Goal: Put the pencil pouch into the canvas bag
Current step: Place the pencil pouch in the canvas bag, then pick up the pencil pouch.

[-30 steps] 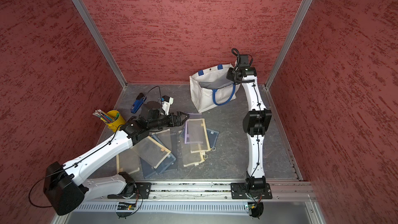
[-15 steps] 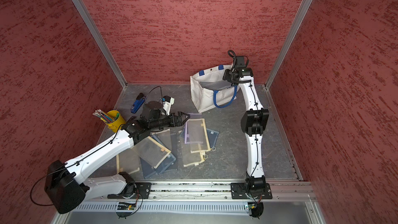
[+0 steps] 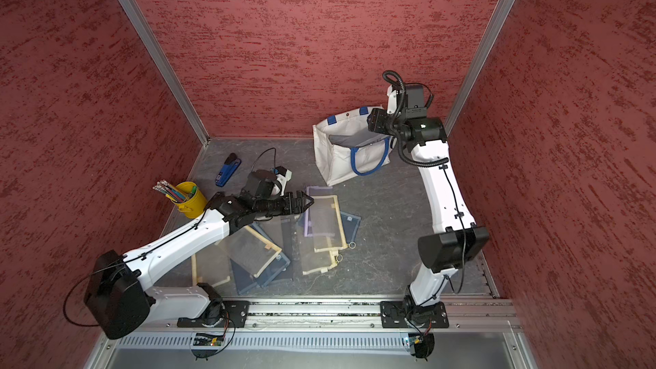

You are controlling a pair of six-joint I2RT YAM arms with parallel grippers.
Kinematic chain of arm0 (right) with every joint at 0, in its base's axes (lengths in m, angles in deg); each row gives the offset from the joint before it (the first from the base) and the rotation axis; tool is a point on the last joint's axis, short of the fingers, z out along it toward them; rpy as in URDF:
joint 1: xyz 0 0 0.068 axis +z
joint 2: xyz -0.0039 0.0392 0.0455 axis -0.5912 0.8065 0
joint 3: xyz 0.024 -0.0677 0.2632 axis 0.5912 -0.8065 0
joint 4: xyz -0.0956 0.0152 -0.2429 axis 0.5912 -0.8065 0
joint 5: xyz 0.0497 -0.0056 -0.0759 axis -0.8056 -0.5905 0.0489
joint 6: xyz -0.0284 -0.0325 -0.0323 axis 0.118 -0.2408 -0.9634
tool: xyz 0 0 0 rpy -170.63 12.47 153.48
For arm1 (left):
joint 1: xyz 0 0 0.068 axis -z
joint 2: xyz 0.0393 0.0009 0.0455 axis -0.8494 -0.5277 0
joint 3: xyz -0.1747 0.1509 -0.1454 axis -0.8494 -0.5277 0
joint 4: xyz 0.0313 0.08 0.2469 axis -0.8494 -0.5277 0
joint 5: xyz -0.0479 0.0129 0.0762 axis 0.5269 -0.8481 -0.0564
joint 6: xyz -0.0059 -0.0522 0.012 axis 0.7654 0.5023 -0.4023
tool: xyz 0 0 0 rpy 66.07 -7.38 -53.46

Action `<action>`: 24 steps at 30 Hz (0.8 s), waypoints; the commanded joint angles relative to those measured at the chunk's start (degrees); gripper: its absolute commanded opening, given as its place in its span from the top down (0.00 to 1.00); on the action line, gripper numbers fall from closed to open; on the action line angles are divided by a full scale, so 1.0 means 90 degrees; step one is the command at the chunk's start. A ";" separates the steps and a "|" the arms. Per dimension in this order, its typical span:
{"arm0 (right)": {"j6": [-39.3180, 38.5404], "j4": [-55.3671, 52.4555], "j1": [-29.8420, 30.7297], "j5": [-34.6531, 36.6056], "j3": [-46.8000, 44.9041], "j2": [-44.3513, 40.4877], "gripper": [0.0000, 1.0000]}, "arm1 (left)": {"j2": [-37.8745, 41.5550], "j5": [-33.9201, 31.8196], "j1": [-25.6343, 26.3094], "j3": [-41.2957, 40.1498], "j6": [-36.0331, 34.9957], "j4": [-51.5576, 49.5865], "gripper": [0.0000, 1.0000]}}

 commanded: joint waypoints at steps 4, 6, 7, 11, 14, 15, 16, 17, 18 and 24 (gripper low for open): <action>0.0300 0.0946 0.0055 -0.1365 -0.3191 -0.1197 0.34 | -0.0245 0.0375 -0.0092 -0.0206 0.0111 -0.0060 0.11; 0.0627 0.1512 0.0328 -0.1645 -0.4445 -0.1742 0.34 | -0.0326 0.0561 -0.0144 -0.0410 0.0245 0.0212 0.17; 0.0781 0.1743 0.0468 -0.1769 -0.4885 -0.1859 0.34 | -0.0377 0.0629 -0.0146 -0.0481 0.0309 0.0350 0.20; 0.1600 0.3336 0.0991 -0.2325 -0.6542 -0.2086 0.35 | -0.0791 0.0819 -0.0088 -0.0480 0.0511 0.0726 0.36; 0.1949 0.4347 0.1209 -0.2481 -0.7270 -0.1859 0.35 | -0.1230 0.0837 -0.0020 -0.0406 0.0608 0.0903 0.39; 0.2079 0.4667 0.1219 -0.2515 -0.7521 -0.1734 0.35 | -0.1373 0.0840 -0.0011 -0.0423 0.0681 0.1029 0.40; 0.2150 0.4932 0.1229 -0.2563 -0.7701 -0.1627 0.36 | -0.1497 0.0859 -0.0010 -0.0442 0.0748 0.1149 0.40; 0.2202 0.5207 0.1229 -0.2568 -0.7841 -0.1494 0.36 | -0.1655 0.0873 -0.0001 -0.0452 0.0844 0.1289 0.41; 0.2203 0.5408 0.1227 -0.2592 -0.7930 -0.1418 0.36 | -0.1784 0.0874 0.0018 -0.0452 0.0914 0.1410 0.42; 0.2190 0.6058 0.1239 -0.2890 -0.8023 -0.0482 0.37 | -0.2474 0.0900 0.0182 -0.0429 0.1326 0.2064 0.47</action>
